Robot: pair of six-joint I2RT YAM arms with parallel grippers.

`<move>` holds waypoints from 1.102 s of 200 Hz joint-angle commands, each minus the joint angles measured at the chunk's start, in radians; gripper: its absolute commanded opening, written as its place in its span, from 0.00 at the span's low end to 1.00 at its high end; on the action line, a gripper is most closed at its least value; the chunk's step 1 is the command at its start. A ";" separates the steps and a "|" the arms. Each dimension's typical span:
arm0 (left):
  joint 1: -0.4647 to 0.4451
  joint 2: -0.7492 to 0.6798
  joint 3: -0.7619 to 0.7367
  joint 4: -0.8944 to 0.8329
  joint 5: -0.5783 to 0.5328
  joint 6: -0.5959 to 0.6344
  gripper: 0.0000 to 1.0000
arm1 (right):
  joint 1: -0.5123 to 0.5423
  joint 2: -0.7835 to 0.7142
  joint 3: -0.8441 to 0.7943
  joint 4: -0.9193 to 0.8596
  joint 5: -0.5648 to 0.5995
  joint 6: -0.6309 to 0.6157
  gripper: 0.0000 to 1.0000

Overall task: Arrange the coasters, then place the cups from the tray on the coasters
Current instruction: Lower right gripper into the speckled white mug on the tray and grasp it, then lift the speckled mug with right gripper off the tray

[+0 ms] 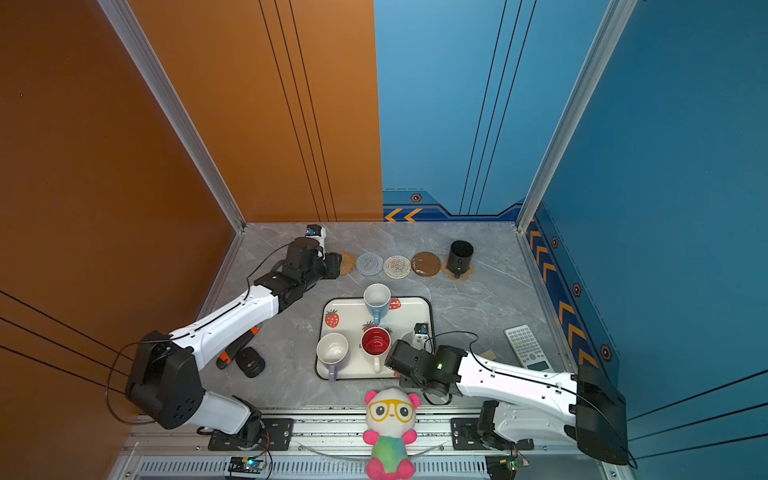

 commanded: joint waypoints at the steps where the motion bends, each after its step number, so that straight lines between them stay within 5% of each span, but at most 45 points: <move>1: 0.010 0.000 -0.002 0.003 0.017 -0.012 0.49 | -0.015 0.005 -0.026 0.022 -0.020 -0.020 0.50; 220: 0.025 0.024 -0.007 0.003 0.026 -0.021 0.49 | -0.062 0.045 -0.042 0.042 -0.031 -0.016 0.30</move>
